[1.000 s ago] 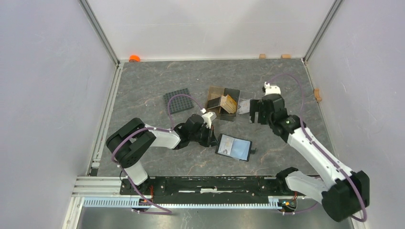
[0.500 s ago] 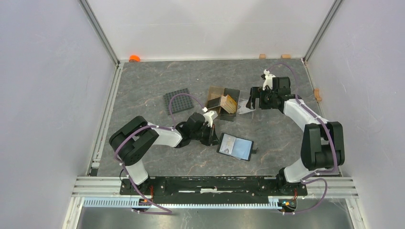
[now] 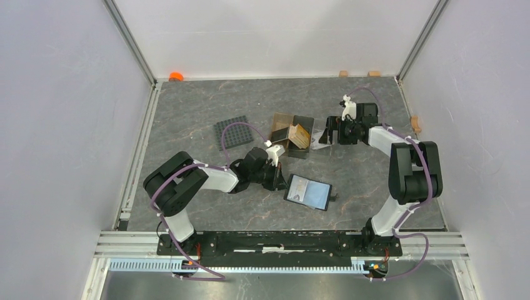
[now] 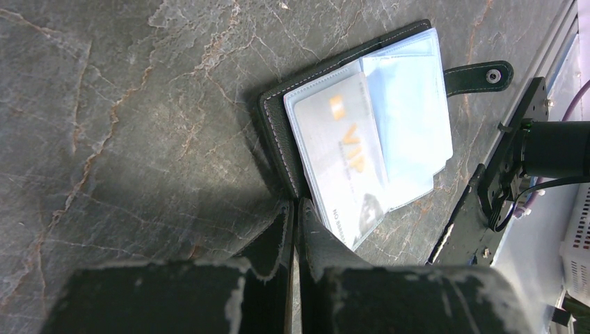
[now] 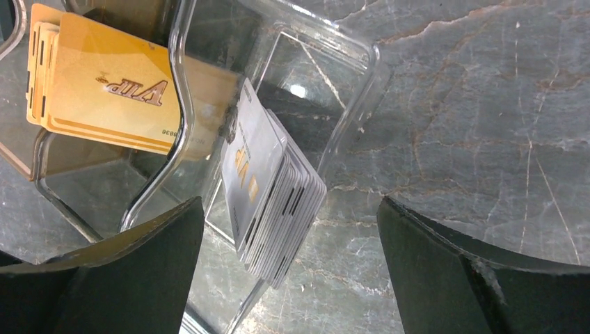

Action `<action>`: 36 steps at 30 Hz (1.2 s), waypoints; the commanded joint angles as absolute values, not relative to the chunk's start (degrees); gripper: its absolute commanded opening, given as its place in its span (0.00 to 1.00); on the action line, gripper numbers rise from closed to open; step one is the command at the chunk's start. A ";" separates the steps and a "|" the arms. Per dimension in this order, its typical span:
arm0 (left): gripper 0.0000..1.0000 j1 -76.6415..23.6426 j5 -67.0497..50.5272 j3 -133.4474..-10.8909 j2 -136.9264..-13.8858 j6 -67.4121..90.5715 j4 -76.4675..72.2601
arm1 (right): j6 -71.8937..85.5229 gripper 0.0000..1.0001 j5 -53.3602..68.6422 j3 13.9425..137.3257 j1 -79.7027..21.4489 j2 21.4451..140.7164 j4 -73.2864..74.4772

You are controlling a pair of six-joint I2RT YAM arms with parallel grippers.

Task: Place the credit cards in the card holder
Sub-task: Pick up the credit card from the storage box.

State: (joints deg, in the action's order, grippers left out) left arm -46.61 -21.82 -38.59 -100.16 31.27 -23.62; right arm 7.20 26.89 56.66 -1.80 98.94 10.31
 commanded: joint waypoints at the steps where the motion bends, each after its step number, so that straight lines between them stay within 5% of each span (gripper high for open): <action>1: 0.02 -46.67 -20.65 -37.58 -102.26 31.10 -18.54 | 7.79 0.98 26.66 60.01 -1.42 99.74 6.77; 36: 0.02 -46.67 -21.72 -37.92 -102.57 31.00 -18.37 | 8.00 0.68 20.03 60.82 3.26 95.83 11.87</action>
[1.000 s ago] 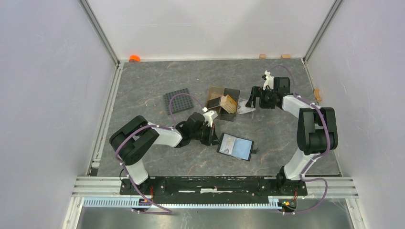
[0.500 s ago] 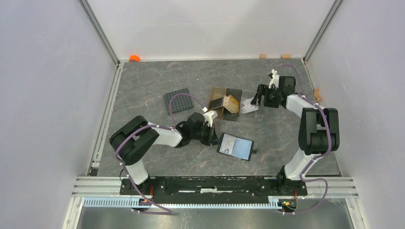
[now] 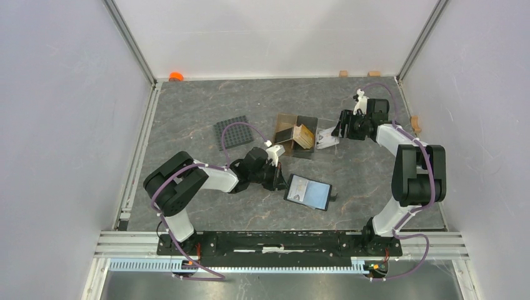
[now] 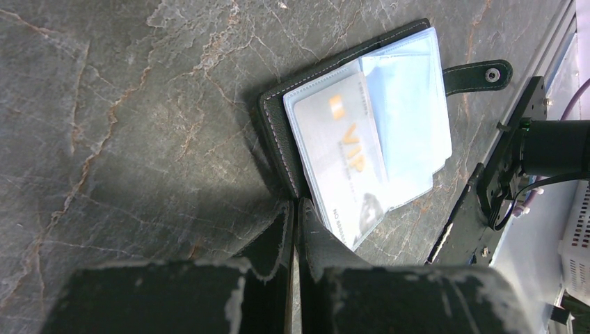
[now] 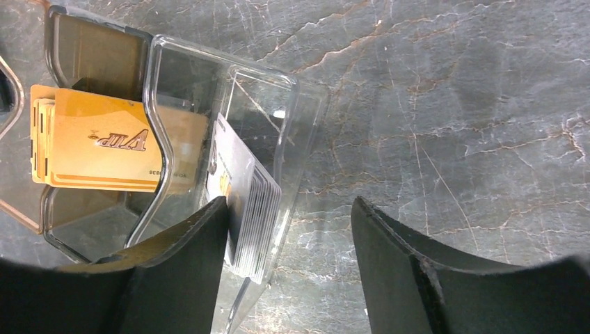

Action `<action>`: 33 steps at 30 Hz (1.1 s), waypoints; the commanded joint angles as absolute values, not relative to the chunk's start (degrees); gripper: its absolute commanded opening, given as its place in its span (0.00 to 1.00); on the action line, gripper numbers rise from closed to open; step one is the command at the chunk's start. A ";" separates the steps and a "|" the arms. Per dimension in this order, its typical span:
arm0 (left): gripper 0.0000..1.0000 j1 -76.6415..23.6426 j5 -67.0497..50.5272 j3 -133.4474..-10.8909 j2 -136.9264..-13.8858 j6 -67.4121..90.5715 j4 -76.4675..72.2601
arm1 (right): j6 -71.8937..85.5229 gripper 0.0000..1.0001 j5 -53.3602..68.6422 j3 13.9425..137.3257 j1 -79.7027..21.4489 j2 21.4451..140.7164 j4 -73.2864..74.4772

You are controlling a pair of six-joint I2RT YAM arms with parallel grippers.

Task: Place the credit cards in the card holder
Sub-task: Pick up the credit card from the storage box.

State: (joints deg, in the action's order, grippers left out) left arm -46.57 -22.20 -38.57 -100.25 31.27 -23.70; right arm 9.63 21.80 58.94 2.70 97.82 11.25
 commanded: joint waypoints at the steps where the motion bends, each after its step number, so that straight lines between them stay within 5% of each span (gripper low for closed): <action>1: 0.02 -46.67 -21.71 -37.94 -102.58 30.96 -18.37 | 7.97 0.66 20.06 60.80 3.27 95.76 11.89; 26: 0.02 -46.67 -22.58 -38.11 -103.10 31.26 -18.63 | 6.63 0.37 19.91 61.72 3.25 93.21 13.10; 33: 0.02 -46.67 -22.44 -38.05 -102.97 31.28 -18.71 | 6.57 0.17 22.01 62.14 3.25 92.50 12.71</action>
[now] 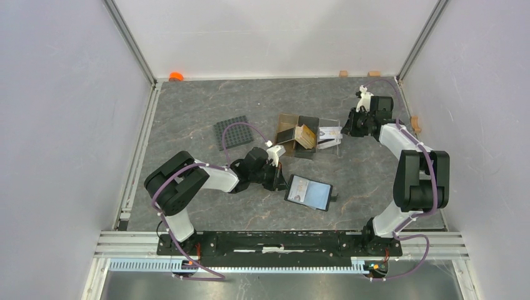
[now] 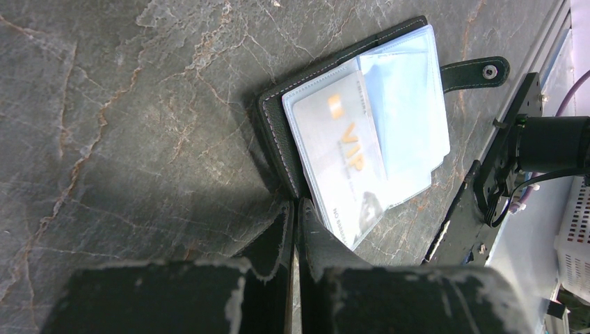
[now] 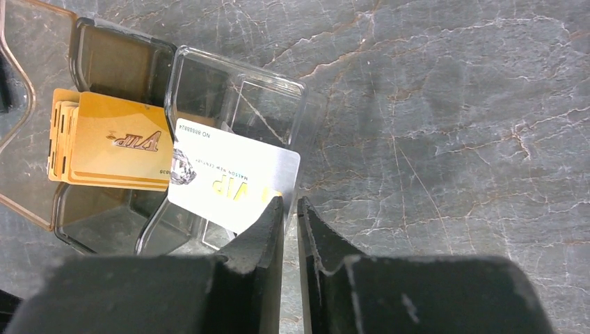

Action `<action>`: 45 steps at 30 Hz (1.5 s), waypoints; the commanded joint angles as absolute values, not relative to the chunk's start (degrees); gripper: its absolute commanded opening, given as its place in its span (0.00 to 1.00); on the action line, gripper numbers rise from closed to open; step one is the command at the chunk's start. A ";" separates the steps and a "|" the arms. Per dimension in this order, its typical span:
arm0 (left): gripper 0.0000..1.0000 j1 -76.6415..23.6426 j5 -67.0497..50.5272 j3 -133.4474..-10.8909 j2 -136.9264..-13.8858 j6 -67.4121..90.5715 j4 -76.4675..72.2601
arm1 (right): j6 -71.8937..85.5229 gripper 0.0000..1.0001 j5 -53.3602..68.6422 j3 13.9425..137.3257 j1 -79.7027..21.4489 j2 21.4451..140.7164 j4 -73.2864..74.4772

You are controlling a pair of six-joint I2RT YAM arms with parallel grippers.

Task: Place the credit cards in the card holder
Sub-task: Pick up the credit card from the storage box.

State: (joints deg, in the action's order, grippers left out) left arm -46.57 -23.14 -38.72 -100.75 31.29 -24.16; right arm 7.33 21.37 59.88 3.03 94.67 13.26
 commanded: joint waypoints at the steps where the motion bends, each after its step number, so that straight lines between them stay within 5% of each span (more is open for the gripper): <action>1: 0.02 -46.67 -22.41 -37.97 -102.84 31.29 -18.72 | 6.58 0.16 22.17 62.08 3.26 92.59 12.53; 5: 0.02 -46.67 -22.41 -37.93 -102.74 31.22 -18.72 | 6.66 0.15 23.12 62.11 3.25 93.47 12.61; 13: 0.02 -46.67 -22.41 -37.88 -102.57 31.21 -18.72 | 6.67 0.34 24.00 61.70 3.25 94.56 12.56; 29: 0.02 -46.67 -22.54 -37.79 -102.52 31.19 -18.76 | 6.59 0.42 26.54 61.29 2.99 98.16 12.48; 37: 0.02 -46.67 -22.47 -37.83 -102.52 31.18 -18.71 | 6.42 0.29 24.80 61.27 2.67 97.45 12.81; 45: 0.02 -46.67 -22.58 -37.89 -102.58 31.18 -18.72 | 5.70 0.29 21.73 62.41 2.70 95.26 14.42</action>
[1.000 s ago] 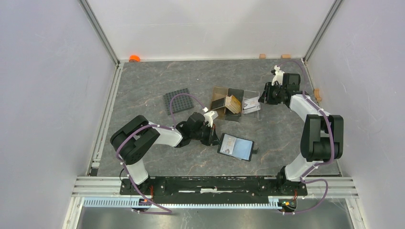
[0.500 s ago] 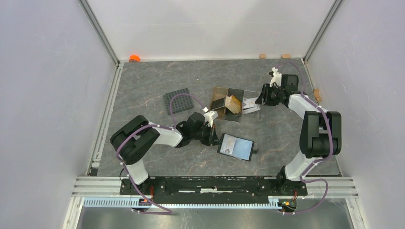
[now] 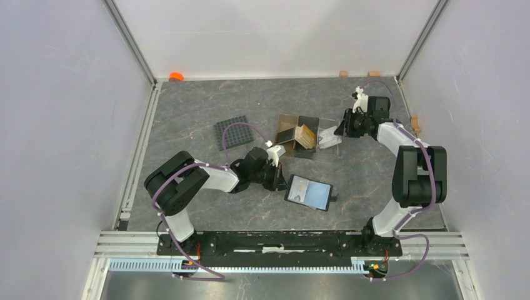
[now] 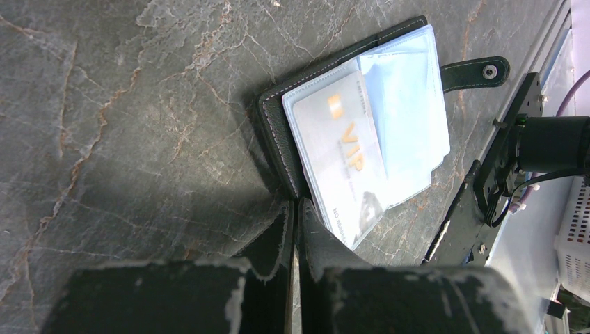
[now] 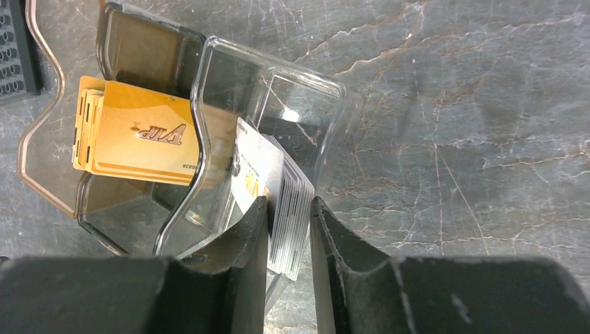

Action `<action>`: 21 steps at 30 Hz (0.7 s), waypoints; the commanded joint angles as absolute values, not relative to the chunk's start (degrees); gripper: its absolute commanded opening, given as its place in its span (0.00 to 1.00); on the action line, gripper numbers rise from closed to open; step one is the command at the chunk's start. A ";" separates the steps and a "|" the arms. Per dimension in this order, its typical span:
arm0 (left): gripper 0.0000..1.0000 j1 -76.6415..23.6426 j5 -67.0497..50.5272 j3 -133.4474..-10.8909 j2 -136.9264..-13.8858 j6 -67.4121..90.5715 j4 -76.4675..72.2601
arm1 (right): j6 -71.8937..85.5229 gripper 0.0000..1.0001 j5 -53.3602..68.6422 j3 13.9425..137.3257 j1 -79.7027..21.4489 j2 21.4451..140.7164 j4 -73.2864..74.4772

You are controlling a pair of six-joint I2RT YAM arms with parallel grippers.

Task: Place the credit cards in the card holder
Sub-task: Pick up the credit card from the storage box.

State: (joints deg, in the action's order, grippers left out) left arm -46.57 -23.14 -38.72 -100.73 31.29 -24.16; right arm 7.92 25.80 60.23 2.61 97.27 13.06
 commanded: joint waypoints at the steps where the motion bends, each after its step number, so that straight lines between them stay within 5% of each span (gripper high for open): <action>1: 0.02 -46.67 -22.59 -37.90 -102.62 31.15 -18.72 | 5.58 0.29 21.33 62.56 2.66 95.27 14.56; 21: 0.02 -46.63 -22.76 -37.93 -102.58 31.17 -18.72 | 4.46 0.47 16.42 62.78 2.70 94.28 16.13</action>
